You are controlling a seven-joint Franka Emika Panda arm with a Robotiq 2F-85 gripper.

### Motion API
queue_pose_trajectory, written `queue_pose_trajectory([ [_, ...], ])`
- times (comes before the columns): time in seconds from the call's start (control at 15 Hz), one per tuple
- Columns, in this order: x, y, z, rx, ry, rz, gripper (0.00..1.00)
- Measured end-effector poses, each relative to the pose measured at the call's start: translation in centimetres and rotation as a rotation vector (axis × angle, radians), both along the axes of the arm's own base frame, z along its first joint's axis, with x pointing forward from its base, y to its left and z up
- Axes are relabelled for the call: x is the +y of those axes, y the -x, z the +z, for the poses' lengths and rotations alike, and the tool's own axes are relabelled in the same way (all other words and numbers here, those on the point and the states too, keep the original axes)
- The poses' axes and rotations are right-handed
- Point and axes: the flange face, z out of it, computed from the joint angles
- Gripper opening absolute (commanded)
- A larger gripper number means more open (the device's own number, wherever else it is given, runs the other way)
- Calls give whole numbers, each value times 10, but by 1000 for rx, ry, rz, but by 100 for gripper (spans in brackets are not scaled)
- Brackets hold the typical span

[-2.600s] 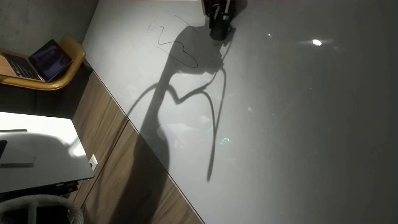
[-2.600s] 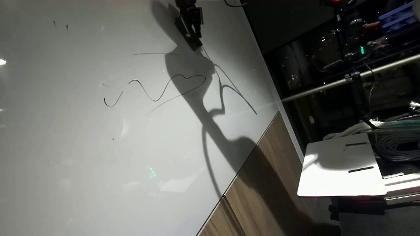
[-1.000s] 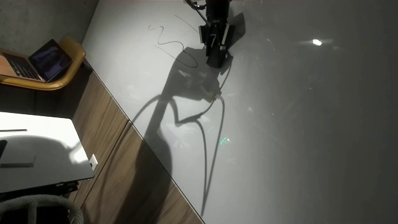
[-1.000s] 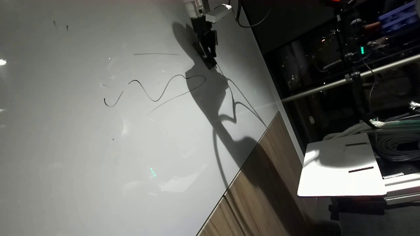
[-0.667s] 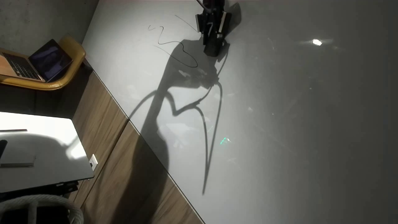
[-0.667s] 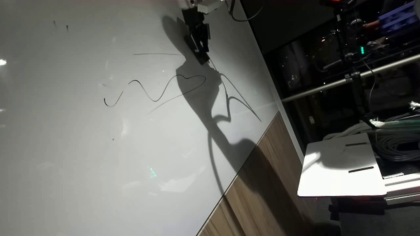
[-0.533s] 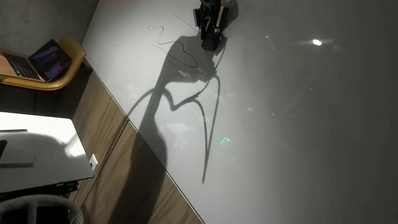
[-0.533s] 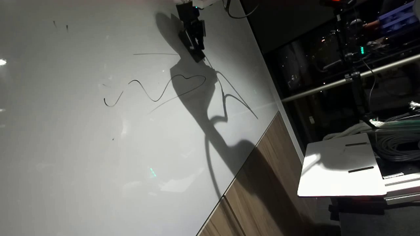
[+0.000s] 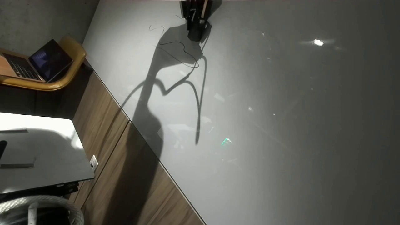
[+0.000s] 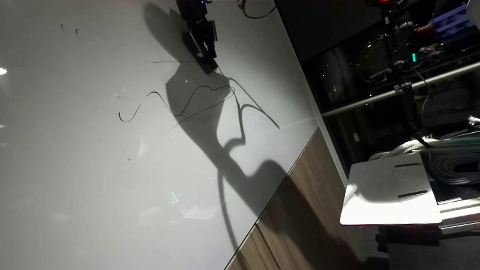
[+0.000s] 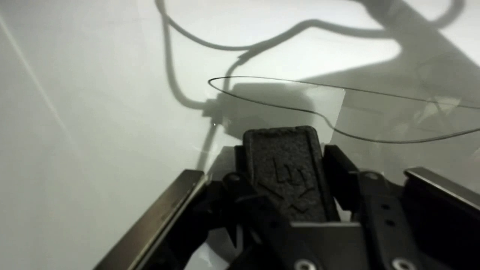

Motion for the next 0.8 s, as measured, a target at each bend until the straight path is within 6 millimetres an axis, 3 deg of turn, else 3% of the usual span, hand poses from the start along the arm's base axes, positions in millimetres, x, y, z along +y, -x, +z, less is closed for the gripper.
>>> queue_pose_trajectory([
  [0.8,155,-3,-25,52,44,121,28],
])
